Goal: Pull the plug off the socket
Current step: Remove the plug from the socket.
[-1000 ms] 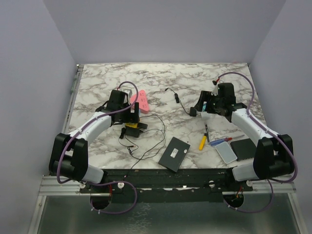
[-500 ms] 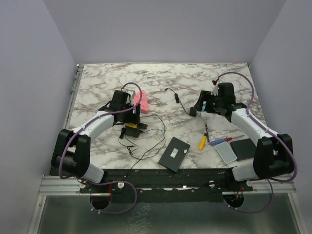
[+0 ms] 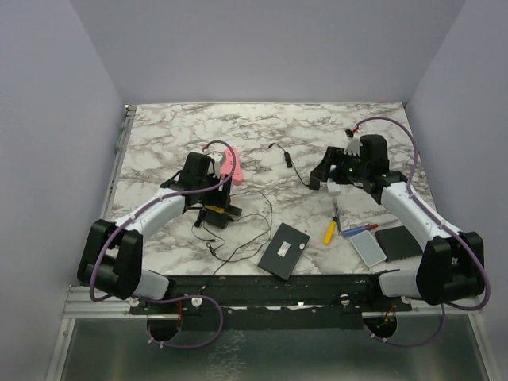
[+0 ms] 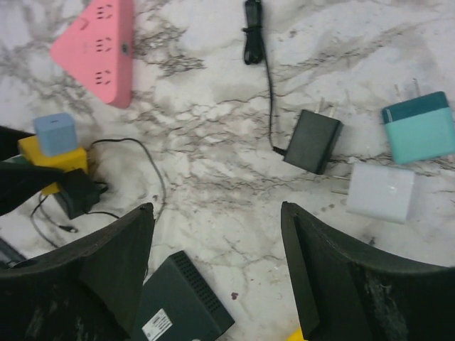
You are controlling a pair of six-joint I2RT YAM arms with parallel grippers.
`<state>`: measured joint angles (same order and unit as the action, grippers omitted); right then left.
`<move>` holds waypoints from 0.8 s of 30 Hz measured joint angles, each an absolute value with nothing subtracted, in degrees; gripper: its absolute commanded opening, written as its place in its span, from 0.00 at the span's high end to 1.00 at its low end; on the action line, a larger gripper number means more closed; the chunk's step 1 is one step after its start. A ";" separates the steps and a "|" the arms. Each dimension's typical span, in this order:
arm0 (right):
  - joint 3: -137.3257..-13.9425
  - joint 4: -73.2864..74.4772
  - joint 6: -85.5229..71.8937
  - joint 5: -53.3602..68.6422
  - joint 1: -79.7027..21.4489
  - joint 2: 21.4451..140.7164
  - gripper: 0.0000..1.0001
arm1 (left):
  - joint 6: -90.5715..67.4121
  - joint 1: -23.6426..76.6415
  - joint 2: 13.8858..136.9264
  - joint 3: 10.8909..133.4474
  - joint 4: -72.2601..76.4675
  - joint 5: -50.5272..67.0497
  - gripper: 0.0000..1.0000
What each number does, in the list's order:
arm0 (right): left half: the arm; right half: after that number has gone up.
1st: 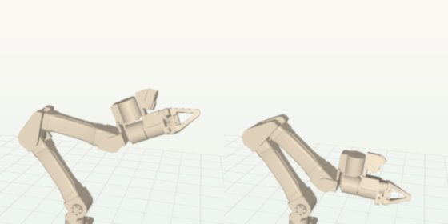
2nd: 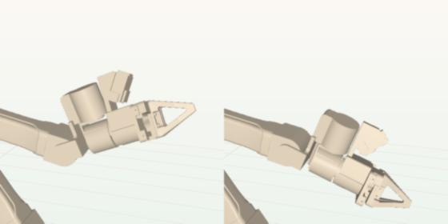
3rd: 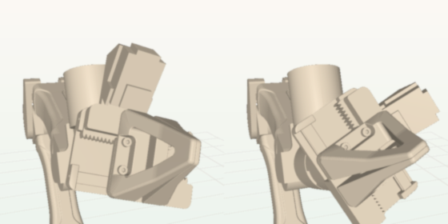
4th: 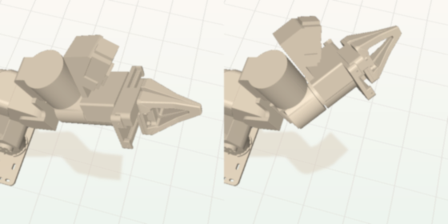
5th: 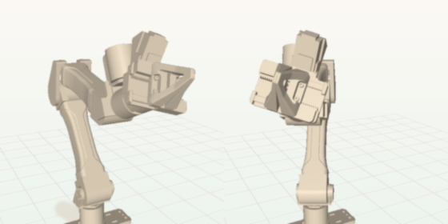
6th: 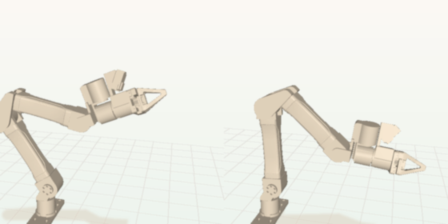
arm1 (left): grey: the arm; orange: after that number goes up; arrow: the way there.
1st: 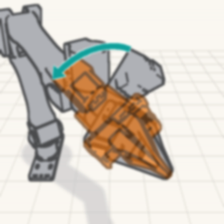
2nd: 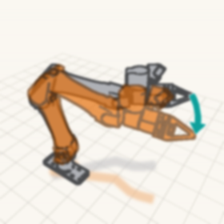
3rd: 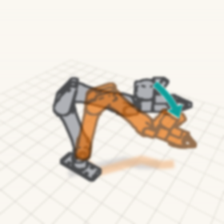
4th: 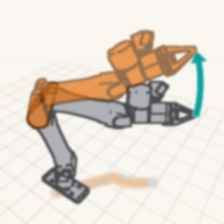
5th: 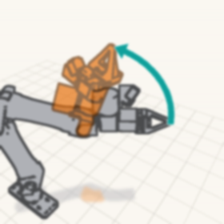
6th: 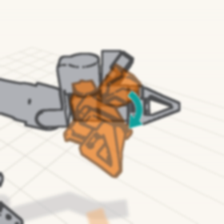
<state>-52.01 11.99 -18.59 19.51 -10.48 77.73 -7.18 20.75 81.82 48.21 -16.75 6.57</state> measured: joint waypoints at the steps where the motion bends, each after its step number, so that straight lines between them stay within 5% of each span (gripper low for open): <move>1: -51.77 11.92 -18.87 21.04 -10.48 76.58 0.24 | -6.63 21.12 80.68 47.42 -16.56 7.11 0.67; 13: -50.46 10.24 -29.47 39.83 -11.14 70.22 0.22 | -3.73 28.91 70.54 48.62 -9.43 21.91 0.70; 24: -53.54 9.96 -37.30 40.93 -19.33 67.88 0.22 | -6.13 32.12 67.94 46.04 1.34 31.07 0.74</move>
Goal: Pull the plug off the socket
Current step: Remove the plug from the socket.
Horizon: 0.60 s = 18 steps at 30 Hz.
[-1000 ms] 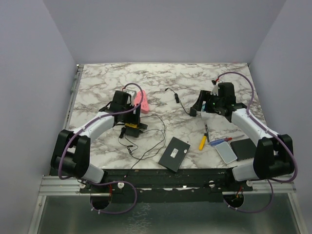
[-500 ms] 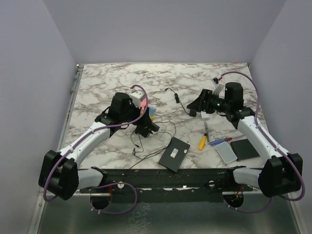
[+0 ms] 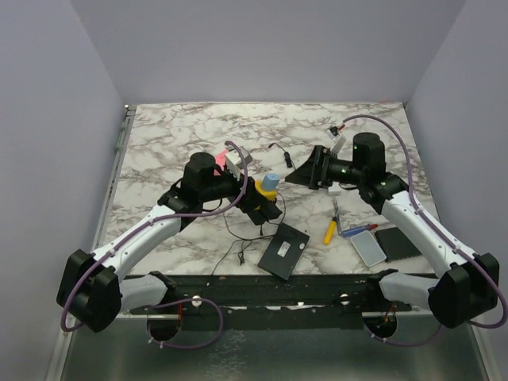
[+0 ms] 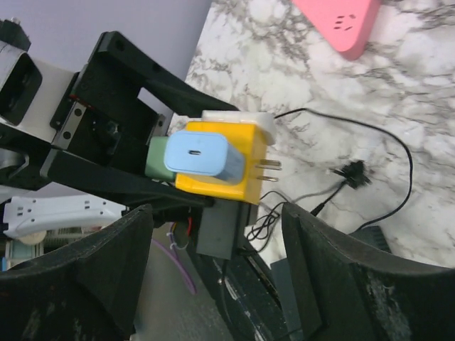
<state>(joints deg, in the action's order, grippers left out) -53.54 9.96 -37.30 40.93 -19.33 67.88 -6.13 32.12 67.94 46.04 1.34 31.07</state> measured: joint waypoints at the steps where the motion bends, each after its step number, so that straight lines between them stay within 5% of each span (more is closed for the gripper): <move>1: -54.28 10.02 -37.52 40.73 -20.75 68.34 0.22 | -6.31 32.23 67.68 45.80 1.54 31.29 0.74; 18: -58.92 10.61 -38.13 32.36 -30.87 76.20 0.27 | -6.83 32.49 67.05 44.84 2.52 32.05 0.77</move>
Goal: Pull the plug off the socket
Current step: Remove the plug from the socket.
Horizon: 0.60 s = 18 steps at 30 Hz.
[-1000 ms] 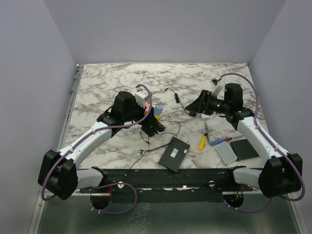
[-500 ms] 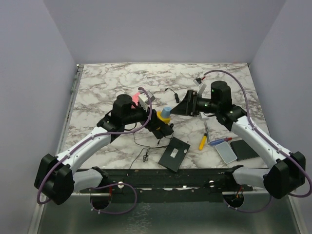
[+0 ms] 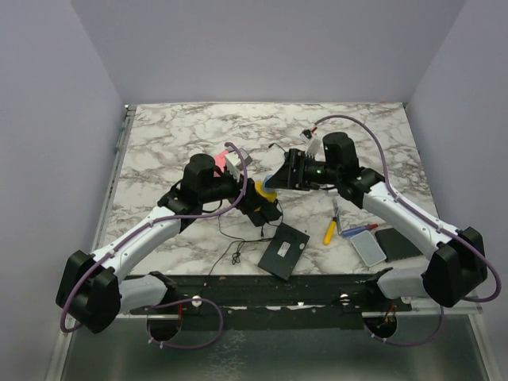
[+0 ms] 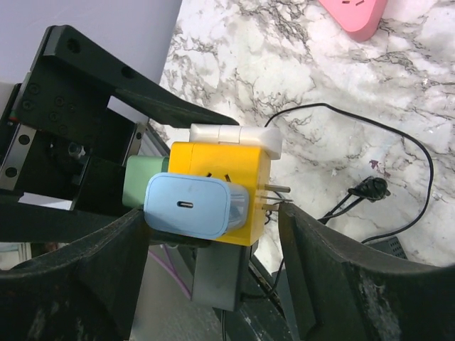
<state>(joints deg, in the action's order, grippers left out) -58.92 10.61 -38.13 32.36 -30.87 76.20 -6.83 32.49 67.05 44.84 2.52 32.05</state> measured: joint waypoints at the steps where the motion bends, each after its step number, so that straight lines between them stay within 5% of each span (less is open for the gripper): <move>1: -59.00 10.48 -38.15 32.36 -31.09 76.66 0.27 | -6.83 32.49 67.09 44.84 2.48 31.99 0.78; 18: -61.01 10.15 -36.86 30.39 -34.17 79.94 0.38 | -6.79 32.49 67.90 44.84 2.00 30.57 0.81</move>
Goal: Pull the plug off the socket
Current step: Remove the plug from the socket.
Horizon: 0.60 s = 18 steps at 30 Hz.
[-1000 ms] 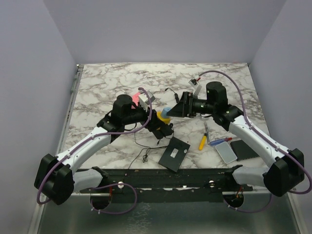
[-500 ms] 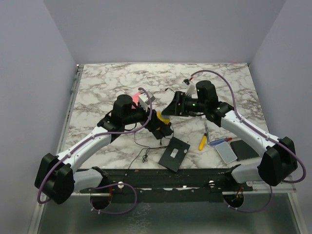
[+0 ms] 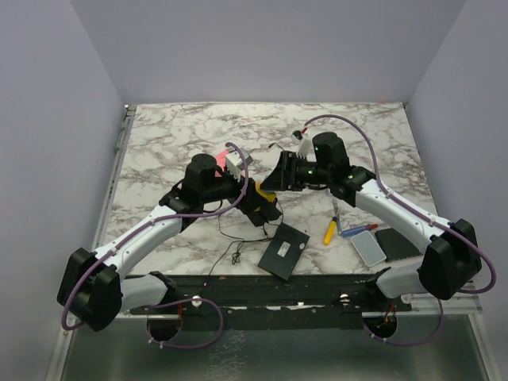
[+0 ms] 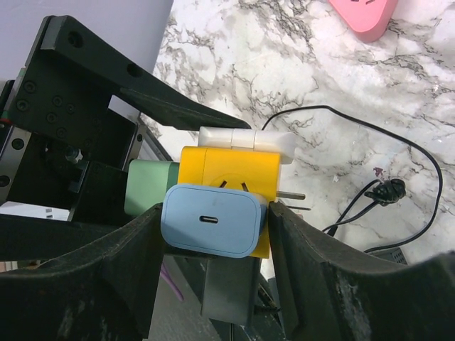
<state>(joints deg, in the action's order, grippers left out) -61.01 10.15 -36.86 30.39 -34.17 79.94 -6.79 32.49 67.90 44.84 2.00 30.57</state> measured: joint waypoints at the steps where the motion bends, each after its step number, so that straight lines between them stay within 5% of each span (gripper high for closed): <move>1: -61.01 10.13 -36.82 30.28 -34.17 79.94 0.39 | -6.79 32.49 67.96 44.84 2.00 30.52 0.81; 9: -61.01 10.09 -36.12 29.78 -34.20 80.31 0.48 | -6.76 32.49 68.20 44.84 1.69 30.20 0.83; 18: -61.04 10.24 -34.68 26.17 -35.81 80.60 0.77 | -6.63 32.49 68.40 44.86 0.47 29.28 0.83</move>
<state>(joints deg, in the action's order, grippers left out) -61.04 10.24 -34.68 26.17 -35.81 80.60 -6.63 32.49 68.40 44.86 0.47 29.28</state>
